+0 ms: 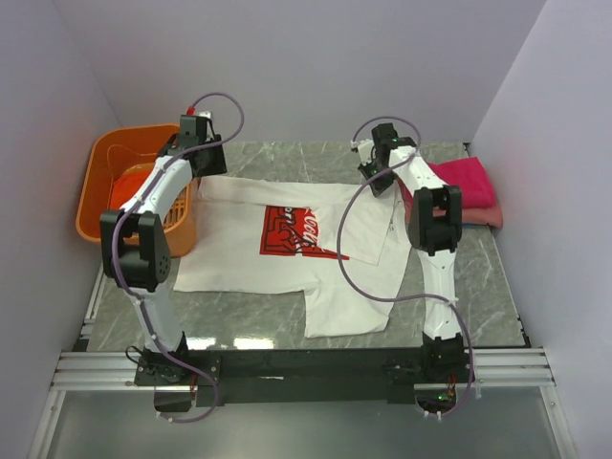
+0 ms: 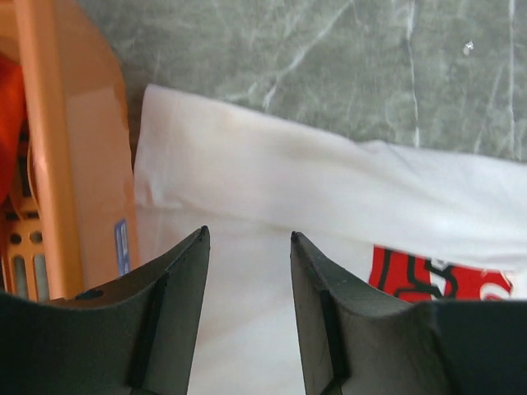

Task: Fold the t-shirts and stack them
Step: Fold the tshirt

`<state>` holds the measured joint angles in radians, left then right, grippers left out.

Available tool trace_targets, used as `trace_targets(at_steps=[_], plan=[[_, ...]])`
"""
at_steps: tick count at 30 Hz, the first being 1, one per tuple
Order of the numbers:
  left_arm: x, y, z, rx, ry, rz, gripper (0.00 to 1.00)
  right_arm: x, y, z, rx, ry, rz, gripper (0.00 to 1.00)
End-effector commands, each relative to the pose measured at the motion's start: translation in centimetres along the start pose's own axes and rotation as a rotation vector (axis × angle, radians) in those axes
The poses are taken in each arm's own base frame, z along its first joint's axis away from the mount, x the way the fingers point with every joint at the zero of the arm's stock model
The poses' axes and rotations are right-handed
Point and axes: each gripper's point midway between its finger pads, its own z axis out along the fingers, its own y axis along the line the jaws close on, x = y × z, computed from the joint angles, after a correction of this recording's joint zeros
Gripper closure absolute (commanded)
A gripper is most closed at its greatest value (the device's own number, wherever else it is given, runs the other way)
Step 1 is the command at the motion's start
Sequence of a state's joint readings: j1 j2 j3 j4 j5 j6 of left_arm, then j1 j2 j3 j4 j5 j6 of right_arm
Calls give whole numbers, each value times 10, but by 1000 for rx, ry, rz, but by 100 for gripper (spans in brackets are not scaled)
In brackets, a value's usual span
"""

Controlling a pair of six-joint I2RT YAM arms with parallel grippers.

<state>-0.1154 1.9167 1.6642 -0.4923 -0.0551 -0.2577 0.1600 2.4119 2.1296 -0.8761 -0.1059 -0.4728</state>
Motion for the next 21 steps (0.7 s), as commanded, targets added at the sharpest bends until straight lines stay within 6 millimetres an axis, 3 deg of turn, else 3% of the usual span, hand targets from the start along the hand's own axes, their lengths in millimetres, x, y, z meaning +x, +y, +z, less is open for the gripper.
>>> trace_targets(at_steps=[1,2,4,5,7,8,13,16,19,21], plan=[[-47,-17,-61,92,-183,-22,50,0,-10,4,71,64,-20,81],[-53,-17,-77,102,-218,-24,50,-1,-9,5,68,82,-26,81],[-43,-15,-86,102,-214,-29,50,-4,-3,6,58,93,-43,81],[-47,-17,-103,123,-243,-28,50,-2,-2,7,53,102,-46,81],[-34,-15,-110,130,-240,-27,50,-2,-1,7,71,113,-61,81],[-37,-16,-126,145,-269,-28,49,-2,0,6,75,115,-73,81],[-11,-15,-145,181,-268,-32,48,-10,-1,7,92,102,-96,80],[-1,-14,-155,192,-276,-38,48,-24,-9,-5,138,21,-87,73],[9,-13,-163,203,-283,-37,48,-37,-25,-34,195,-68,-58,57],[20,-11,-166,205,-280,-32,48,-41,-36,-50,219,-95,-42,54]])
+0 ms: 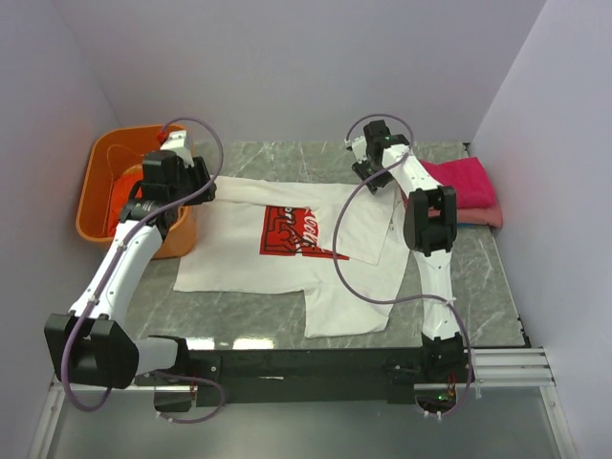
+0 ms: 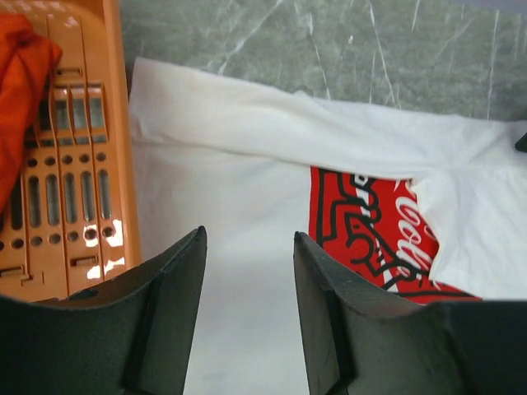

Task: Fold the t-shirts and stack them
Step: Fold the tshirt

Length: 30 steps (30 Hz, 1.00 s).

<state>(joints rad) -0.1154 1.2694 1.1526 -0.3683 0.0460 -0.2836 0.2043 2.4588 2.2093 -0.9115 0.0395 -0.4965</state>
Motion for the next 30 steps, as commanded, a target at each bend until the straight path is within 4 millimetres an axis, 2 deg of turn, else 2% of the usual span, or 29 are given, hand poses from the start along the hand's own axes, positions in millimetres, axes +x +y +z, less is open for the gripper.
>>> trace_targets(at_steps=[1,4,5,9,15,24,30], plan=[[-2,-7,-14,45,-49,-7,48,-32,-42,-55,116,-158,40,52],[18,-1,-16,39,-41,-7,47,-26,-54,-58,144,-145,59,47],[29,2,-16,37,-32,-12,47,-22,-55,-55,146,-133,63,47],[50,8,-18,28,-15,-11,47,-14,-61,-47,164,-101,90,46],[53,10,-22,27,-25,3,47,-2,-74,-34,196,-68,125,45],[55,13,-22,15,-27,12,47,1,-66,-19,135,-61,132,46],[55,12,-23,16,-31,8,47,5,-70,-13,132,-52,150,51]])
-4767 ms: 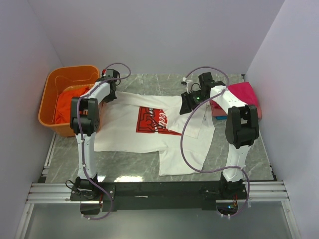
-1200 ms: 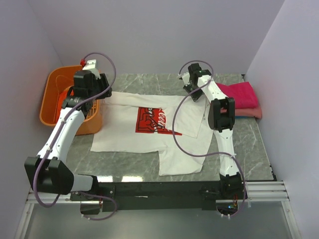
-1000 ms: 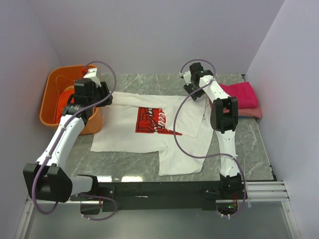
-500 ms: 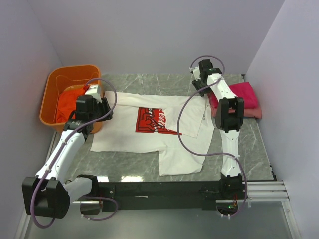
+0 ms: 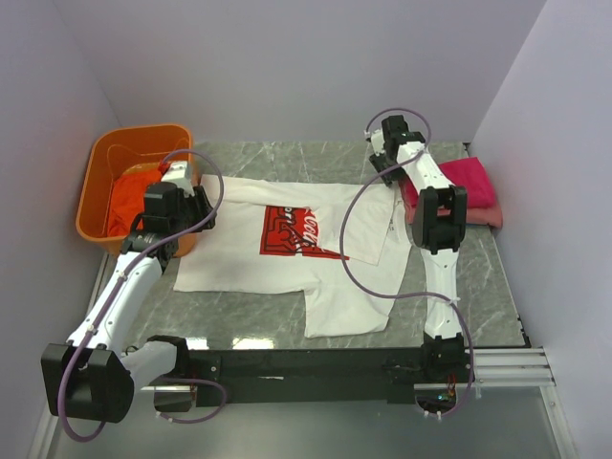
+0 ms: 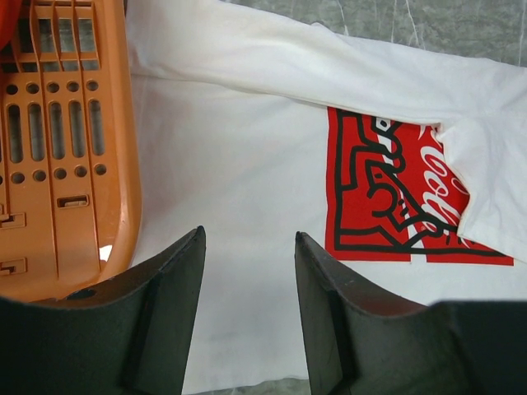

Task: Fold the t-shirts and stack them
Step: Fold the tshirt

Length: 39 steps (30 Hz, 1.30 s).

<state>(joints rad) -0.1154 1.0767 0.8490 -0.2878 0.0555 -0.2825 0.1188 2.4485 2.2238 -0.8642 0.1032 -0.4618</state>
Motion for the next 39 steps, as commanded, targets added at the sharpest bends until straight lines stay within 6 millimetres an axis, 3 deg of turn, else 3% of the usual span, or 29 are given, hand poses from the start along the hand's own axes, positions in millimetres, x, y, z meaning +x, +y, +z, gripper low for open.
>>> trace_targets(at_steps=[1,4,28,35,39], plan=[[-13,-3,-4,14,-60,8,47,-7,-15,-3,14,-29,38,53],[-13,-3,-4,12,-60,8,47,-5,-16,1,3,-23,46,59],[-12,0,-2,0,-57,10,47,-8,-5,5,-68,-44,60,60],[-12,0,-2,-2,-56,12,47,-5,-7,9,-60,-36,67,74],[-12,-1,-2,1,-55,12,47,-5,-9,8,-54,-37,68,88]])
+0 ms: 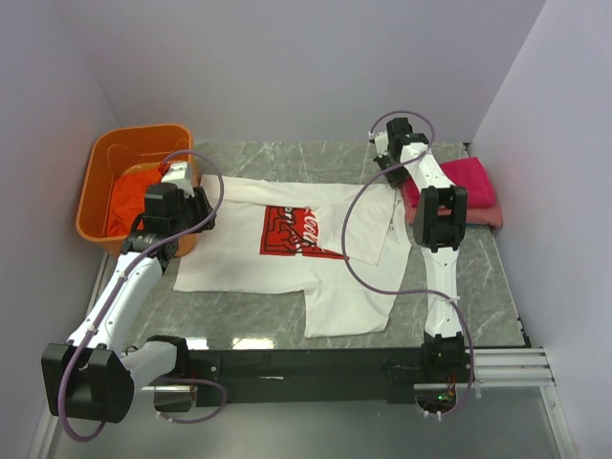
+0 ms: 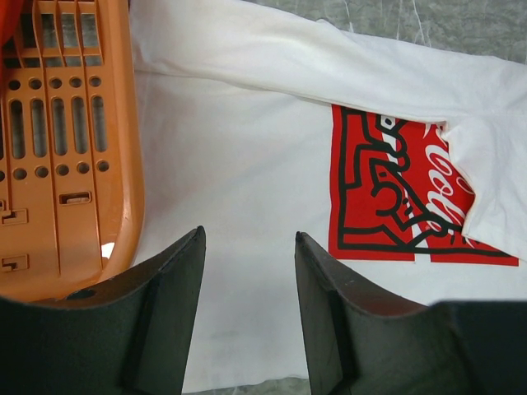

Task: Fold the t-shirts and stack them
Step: Fold the tshirt

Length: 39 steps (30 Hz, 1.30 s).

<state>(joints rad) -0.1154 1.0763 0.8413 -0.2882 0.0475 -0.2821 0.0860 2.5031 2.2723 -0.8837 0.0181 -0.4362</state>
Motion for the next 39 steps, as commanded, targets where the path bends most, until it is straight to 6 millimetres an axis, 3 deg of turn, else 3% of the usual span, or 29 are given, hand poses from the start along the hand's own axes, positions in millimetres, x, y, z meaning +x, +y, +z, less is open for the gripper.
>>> trace_targets(at_steps=[1,6,15,26,39], plan=[[-15,-3,-3,11,-61,12,47,-12,-11,-9,24,-39,13,90],[-15,-3,-4,10,-63,12,47,-20,-17,-27,54,-86,14,99],[-18,-4,-5,13,-71,11,47,-50,-30,-78,114,-235,36,100],[-19,-4,-7,16,-78,12,47,-54,-32,-94,122,-267,58,100],[-21,-6,-10,24,-87,15,47,-64,-43,-132,223,-336,77,100]])
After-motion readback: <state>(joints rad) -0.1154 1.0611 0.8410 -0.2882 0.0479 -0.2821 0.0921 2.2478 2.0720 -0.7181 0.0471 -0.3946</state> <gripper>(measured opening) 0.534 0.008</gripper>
